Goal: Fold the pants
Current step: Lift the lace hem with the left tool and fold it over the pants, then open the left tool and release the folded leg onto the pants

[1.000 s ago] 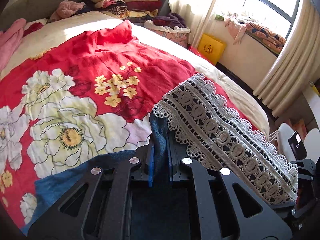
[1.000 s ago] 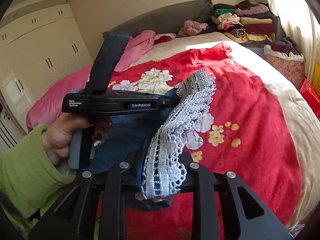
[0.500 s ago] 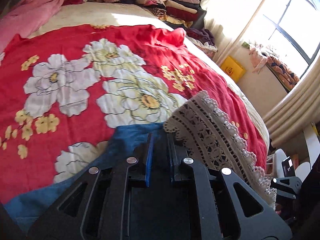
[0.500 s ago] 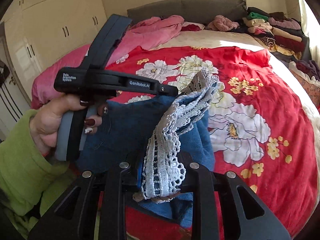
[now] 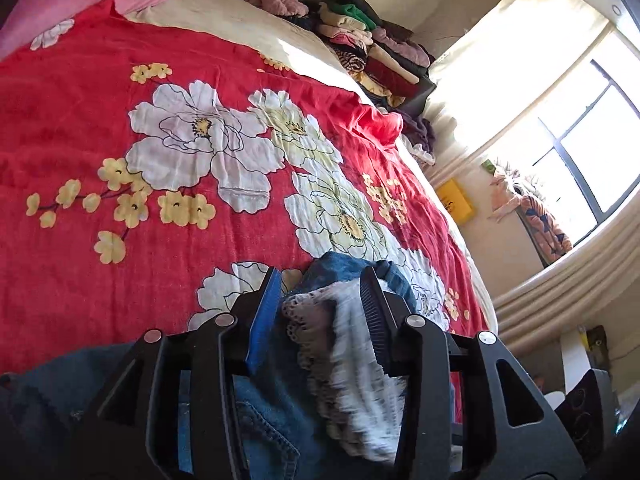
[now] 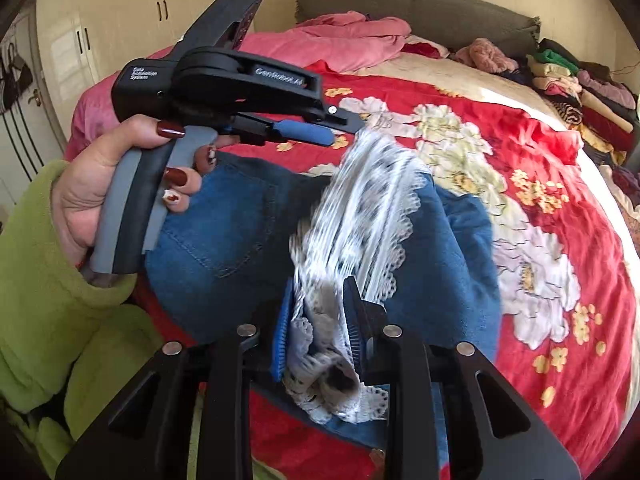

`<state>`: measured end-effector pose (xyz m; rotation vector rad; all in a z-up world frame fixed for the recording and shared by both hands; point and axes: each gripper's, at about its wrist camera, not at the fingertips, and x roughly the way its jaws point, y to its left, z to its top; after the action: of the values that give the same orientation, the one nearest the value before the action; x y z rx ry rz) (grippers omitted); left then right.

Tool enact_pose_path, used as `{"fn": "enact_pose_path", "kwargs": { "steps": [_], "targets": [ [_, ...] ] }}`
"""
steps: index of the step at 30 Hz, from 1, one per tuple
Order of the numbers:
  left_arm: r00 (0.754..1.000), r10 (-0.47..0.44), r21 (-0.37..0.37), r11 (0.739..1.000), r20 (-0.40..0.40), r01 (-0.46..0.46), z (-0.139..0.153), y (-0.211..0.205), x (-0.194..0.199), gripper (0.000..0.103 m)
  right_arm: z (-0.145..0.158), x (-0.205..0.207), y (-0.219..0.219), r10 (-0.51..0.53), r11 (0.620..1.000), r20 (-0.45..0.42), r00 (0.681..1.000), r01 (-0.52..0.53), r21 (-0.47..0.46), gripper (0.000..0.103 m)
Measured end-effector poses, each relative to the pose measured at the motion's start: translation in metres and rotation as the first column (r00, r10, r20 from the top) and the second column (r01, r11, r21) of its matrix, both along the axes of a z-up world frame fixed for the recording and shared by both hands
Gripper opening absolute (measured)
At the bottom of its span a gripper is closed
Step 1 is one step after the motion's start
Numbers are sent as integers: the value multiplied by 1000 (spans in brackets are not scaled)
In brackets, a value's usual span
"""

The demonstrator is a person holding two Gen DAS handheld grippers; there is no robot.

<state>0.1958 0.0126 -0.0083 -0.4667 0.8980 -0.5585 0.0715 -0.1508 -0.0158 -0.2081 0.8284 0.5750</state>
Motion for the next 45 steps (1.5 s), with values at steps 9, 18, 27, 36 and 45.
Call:
{"fn": "enact_pose_path", "kwargs": {
  "steps": [9, 18, 27, 36, 45],
  "targets": [
    [999, -29, -11, 1000, -17, 29, -9, -6, -1, 47, 24, -5, -17, -10, 999, 60, 998, 7, 54, 51],
    [994, -69, 21, 997, -87, 71, -33, -27, -4, 52, 22, 34, -84, -228, 969, 39, 973, 223, 103, 54],
    [997, -68, 101, 992, -48, 73, -36, -51, 0, 17, 11, 113, -107, -272, 952, -60, 960, 277, 131, 55],
    [990, -98, 154, 985, 105, 82, 5, -43, -28, 11, -34, 183, -105, -199, 932, -322, 926, 280, 230, 53],
    [998, -54, 241, 969, 17, 48, -31, -38, -11, 23, -39, 176, -123, -306, 898, -282, 909, 374, 231, 14]
  ]
}}
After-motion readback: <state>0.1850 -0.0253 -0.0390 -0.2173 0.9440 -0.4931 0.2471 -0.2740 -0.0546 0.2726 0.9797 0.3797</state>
